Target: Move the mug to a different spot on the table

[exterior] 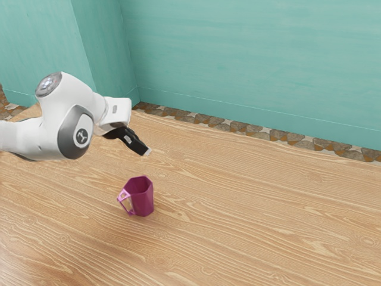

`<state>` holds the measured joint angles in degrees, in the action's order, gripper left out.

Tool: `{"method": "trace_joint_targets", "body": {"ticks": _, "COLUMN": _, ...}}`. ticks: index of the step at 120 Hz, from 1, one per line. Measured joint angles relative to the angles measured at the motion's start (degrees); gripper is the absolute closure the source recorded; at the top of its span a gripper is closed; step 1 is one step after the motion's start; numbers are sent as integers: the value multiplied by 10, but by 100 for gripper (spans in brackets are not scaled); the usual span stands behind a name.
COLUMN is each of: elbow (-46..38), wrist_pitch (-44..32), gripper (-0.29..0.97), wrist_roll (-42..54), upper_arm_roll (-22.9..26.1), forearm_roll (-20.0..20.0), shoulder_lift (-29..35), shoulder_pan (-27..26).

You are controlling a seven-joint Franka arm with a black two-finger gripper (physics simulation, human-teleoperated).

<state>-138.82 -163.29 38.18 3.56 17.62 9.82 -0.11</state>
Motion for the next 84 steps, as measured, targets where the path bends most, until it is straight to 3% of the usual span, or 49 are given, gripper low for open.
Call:
{"method": "trace_joint_targets", "body": {"ticks": 20, "elbow": 152, "wrist_pitch": 115, "gripper": 0, "wrist_roll": -23, "upper_arm_roll": 3, "forearm_roll": -119, "shoulder_lift": -49, "shoulder_pan": 8}}
{"method": "trace_joint_targets", "body": {"ticks": 40, "elbow": 264, "wrist_pitch": 253, "gripper": 0, "wrist_roll": -64, "upper_arm_roll": 7, "forearm_roll": -198, "shoulder_lift": -50, "shoulder_pan": 3}}
{"method": "trace_joint_targets", "body": {"ticks": 56, "elbow": 376, "wrist_pitch": 385, "gripper": 0, "wrist_roll": -110, "upper_arm_roll": 24, "forearm_roll": -238, "shoulder_lift": -58, "shoulder_pan": -3}}
{"method": "trace_joint_targets", "body": {"ticks": 84, "elbow": 406, "wrist_pitch": 506, "gripper": 0, "wrist_roll": -172, "upper_arm_roll": 26, "forearm_roll": -264, "shoulder_lift": -67, "shoulder_pan": -2}}
